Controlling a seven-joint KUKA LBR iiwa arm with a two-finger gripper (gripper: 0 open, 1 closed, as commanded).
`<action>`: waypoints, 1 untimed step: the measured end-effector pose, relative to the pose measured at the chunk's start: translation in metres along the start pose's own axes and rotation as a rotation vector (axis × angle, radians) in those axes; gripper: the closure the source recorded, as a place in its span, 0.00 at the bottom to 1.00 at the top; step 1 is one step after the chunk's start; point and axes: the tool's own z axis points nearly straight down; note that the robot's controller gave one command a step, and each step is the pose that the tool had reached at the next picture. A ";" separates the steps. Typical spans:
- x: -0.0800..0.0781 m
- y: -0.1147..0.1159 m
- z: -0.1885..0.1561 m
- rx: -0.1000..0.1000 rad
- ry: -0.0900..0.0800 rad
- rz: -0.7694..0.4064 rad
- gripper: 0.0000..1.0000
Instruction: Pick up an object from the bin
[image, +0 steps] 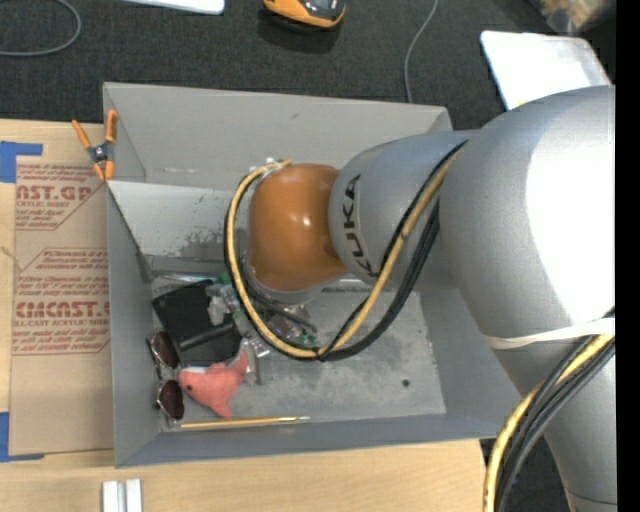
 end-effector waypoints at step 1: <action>-0.001 0.005 0.006 -0.001 -0.002 0.261 0.00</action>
Offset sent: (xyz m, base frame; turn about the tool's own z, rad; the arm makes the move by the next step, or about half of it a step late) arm 0.0181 0.0081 -0.0174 -0.3665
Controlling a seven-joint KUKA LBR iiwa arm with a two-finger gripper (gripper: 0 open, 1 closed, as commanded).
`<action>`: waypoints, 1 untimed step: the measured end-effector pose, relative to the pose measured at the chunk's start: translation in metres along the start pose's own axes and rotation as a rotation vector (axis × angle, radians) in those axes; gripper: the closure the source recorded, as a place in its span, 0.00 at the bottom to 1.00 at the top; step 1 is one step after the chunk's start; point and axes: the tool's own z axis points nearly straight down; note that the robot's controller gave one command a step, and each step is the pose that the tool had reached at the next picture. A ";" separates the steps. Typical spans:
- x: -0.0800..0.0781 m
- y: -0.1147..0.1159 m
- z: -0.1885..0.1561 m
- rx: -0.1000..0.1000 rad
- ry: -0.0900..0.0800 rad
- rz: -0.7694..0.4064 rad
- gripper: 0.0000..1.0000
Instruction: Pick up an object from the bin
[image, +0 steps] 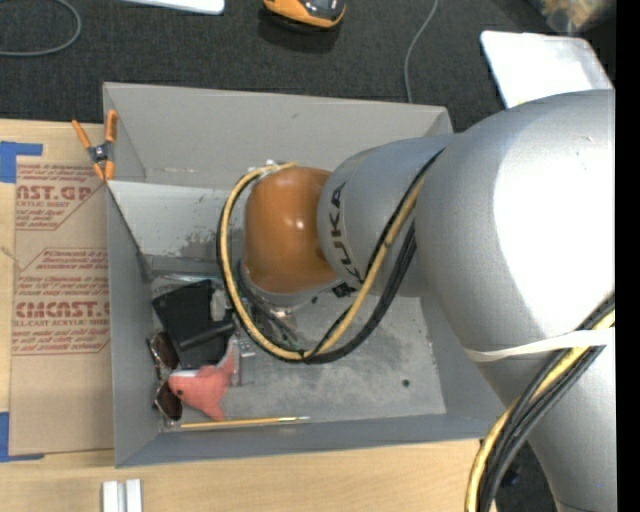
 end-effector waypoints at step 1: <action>-0.011 0.001 0.005 0.001 -0.007 -0.334 0.00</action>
Offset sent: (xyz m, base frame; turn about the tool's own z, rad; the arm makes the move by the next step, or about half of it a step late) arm -0.0011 0.0149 -0.0133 -0.5406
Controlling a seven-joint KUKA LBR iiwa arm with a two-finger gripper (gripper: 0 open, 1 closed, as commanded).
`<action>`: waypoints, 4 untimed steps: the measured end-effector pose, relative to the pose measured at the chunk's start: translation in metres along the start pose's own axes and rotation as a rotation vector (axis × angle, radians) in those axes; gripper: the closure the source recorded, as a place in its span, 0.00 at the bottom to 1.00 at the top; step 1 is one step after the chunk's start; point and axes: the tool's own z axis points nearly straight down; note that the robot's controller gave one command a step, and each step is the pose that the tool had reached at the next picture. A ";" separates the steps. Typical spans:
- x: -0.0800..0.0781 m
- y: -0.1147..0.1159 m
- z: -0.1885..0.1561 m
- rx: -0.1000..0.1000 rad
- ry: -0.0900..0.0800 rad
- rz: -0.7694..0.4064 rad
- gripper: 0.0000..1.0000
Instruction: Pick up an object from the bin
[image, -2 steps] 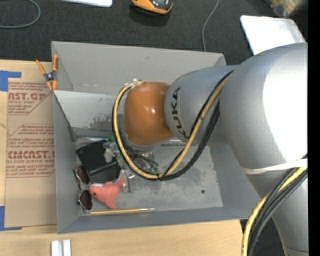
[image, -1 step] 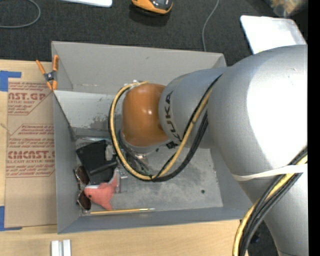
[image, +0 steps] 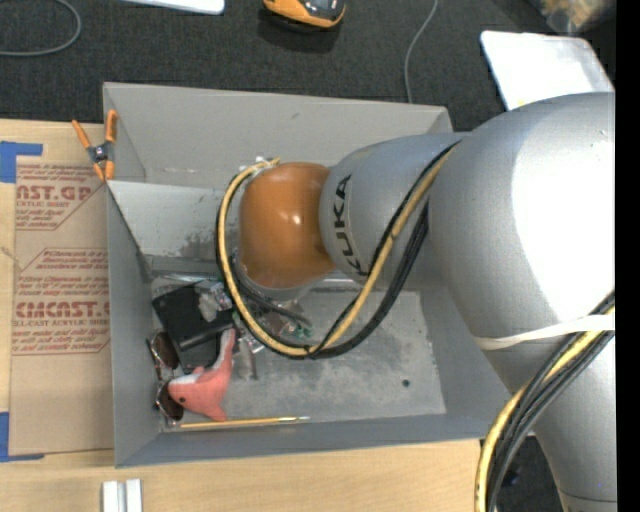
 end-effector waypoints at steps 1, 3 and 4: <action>0.004 0.017 0.007 -0.004 0.002 -0.205 1.00; 0.007 0.019 -0.006 -0.007 0.013 -0.209 1.00; 0.007 0.024 -0.047 -0.003 -0.001 -0.255 1.00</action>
Offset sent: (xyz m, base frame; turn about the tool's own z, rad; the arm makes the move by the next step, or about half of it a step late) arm 0.0000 0.0000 0.0000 0.0000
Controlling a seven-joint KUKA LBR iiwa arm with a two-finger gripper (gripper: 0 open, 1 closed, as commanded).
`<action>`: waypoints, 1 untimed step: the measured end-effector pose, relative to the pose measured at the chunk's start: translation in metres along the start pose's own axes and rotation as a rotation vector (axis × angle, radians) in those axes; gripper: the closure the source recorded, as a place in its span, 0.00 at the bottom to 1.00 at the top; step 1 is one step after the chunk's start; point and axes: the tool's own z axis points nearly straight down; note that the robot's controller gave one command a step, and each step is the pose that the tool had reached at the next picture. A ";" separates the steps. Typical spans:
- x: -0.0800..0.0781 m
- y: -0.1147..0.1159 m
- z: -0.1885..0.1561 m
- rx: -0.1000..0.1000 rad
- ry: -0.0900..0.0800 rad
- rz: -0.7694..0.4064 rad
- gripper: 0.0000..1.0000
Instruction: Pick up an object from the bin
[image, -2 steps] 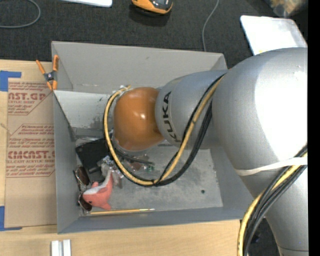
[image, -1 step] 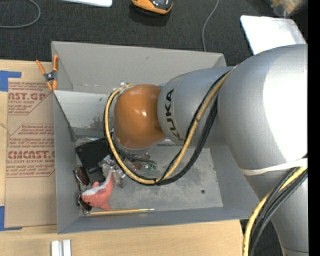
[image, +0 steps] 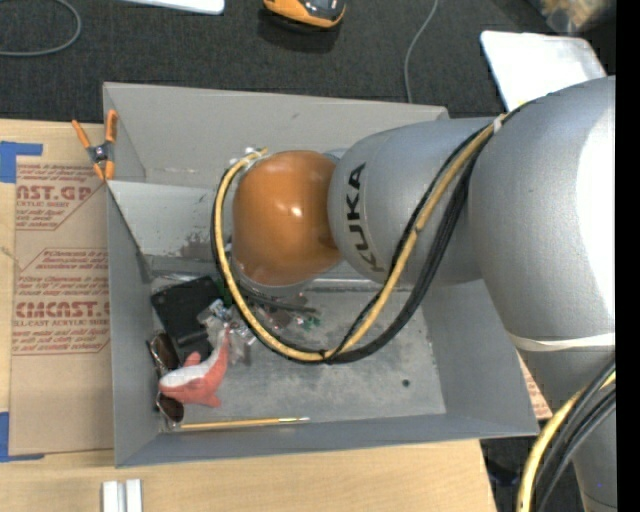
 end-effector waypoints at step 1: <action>-0.006 0.007 -0.055 -0.005 0.005 -0.336 1.00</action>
Offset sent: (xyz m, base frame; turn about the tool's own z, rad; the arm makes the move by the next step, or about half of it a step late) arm -0.0141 0.0118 0.1930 0.0222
